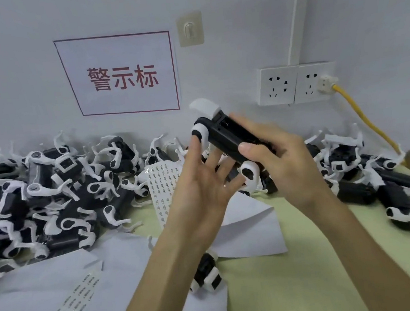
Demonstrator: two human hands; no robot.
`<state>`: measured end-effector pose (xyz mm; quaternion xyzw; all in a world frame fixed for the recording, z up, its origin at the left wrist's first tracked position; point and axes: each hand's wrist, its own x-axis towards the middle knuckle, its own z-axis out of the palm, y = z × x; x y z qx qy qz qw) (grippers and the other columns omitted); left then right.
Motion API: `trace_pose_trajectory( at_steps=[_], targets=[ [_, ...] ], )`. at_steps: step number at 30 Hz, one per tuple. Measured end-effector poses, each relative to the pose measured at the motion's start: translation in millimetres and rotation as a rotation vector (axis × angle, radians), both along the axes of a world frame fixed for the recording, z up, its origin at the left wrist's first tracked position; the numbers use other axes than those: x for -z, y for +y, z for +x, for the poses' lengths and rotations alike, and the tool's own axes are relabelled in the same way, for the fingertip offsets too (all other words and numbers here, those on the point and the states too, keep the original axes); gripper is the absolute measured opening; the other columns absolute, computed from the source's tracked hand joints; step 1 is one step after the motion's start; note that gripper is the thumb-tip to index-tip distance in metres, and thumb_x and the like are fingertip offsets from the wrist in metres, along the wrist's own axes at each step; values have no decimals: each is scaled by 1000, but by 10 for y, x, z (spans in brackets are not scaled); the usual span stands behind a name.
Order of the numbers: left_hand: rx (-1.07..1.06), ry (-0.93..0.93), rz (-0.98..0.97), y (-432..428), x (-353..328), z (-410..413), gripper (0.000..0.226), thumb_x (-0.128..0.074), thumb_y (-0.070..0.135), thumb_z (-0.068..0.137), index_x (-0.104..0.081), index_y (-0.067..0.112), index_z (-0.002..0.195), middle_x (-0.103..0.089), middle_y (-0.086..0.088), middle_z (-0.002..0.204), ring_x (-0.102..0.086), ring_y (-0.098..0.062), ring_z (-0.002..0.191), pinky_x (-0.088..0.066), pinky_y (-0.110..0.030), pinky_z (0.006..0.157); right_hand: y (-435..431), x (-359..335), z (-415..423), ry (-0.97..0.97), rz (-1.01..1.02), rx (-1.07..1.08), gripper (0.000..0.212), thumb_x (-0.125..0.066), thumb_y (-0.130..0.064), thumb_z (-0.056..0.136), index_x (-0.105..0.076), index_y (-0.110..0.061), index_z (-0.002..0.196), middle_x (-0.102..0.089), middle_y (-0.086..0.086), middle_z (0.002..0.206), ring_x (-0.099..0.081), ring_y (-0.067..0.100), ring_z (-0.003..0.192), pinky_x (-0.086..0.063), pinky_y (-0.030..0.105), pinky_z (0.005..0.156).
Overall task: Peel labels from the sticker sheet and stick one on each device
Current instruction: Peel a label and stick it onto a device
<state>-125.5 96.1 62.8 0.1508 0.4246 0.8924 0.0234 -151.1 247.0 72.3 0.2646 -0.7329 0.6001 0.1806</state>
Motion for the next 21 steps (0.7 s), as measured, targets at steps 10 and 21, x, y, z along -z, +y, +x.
trace_pose_trajectory(
  at_steps=[10, 21],
  targets=[
    [-139, 83, -263, 57, 39, 19, 59, -52, 53, 98, -48, 24, 149, -65, -1, 139, -64, -22, 126, -59, -30, 84, -180, 23, 57, -45, -304, 197, 22, -67, -31, 97, -77, -26, 116, -74, 3, 107, -72, 11, 93, -57, 28, 85],
    [-296, 45, -160, -115, -4, -3, 57, -55, 49, 94, -55, 22, 144, -71, -3, 129, -71, -25, 115, -61, -30, 84, -232, 122, 26, 17, 129, -36, 43, -44, -17, 109, -44, -22, 151, -56, -21, 134, -50, -11, 125, -34, 5, 98]
  ],
)
